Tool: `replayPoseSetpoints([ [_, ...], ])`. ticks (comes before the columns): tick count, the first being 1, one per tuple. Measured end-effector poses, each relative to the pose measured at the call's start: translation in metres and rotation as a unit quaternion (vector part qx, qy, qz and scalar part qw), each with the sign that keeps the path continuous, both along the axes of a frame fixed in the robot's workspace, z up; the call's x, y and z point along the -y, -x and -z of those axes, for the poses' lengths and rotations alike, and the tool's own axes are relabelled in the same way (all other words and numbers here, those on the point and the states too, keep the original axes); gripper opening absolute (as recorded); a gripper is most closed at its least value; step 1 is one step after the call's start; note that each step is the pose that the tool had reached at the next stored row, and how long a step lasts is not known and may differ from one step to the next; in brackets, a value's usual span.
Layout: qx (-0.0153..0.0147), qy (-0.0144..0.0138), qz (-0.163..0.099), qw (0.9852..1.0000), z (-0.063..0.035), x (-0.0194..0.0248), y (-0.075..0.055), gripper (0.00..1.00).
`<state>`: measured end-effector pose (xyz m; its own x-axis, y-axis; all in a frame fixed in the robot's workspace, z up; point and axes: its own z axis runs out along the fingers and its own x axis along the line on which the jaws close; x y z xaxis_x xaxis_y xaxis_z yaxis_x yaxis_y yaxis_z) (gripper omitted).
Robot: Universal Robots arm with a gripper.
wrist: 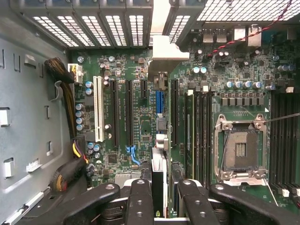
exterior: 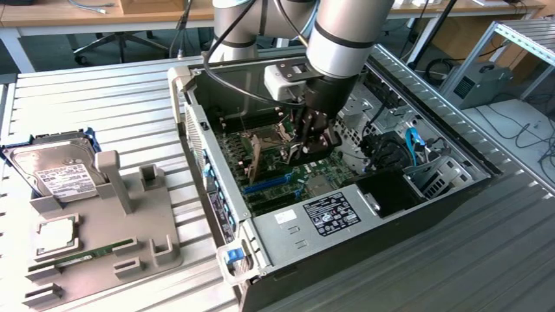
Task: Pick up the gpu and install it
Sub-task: 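Insert the gpu into the slot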
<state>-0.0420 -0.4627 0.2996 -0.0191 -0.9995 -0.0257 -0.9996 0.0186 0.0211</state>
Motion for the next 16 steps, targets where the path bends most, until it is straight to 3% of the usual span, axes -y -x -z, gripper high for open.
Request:
replayPoseSetpoints([
  [16, 0.0000, 0.0000, 0.000, 1.0000, 0.0058, 0.0001, 0.0000, 0.26],
])
